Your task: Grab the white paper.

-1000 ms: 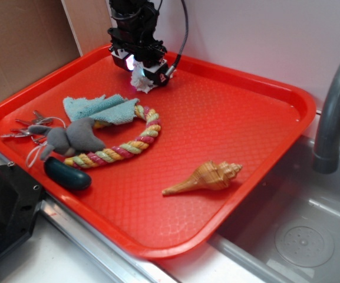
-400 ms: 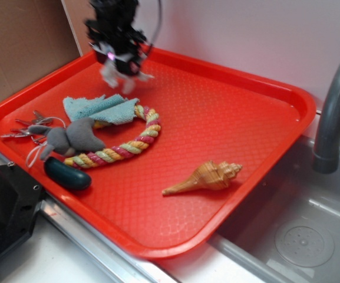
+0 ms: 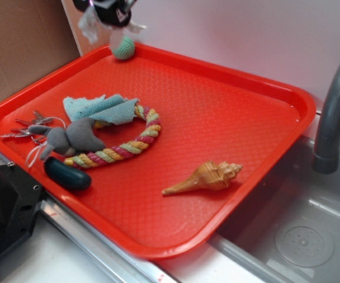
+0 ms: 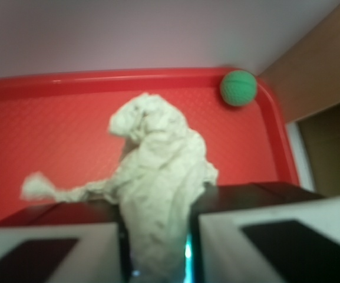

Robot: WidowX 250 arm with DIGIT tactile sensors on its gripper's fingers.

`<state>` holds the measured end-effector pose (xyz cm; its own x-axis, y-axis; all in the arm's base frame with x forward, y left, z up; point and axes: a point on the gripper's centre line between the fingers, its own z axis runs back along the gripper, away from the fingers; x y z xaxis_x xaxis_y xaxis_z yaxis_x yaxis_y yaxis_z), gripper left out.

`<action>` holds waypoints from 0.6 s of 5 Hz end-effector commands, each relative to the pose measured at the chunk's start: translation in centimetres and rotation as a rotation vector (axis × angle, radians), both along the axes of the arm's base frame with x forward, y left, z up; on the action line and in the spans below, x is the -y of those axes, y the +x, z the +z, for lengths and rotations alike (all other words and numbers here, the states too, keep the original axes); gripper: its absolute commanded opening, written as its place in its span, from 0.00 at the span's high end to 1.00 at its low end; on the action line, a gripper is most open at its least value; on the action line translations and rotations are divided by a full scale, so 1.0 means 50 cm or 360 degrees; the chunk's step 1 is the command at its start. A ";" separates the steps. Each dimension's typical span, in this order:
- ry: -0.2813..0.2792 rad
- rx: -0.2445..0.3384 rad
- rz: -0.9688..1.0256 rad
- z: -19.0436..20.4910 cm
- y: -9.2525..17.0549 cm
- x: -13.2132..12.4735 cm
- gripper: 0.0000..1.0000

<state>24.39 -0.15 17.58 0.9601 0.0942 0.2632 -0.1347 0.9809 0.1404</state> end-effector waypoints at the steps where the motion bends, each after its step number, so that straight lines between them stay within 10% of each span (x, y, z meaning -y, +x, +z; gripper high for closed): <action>1: -0.0368 -0.0026 -0.0201 0.160 -0.029 0.028 1.00; 3: -0.0610 -0.0327 -0.0239 0.136 -0.023 -0.013 1.00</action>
<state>23.18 -0.94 23.08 0.9999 0.0116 0.0004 -0.0112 0.9746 -0.2235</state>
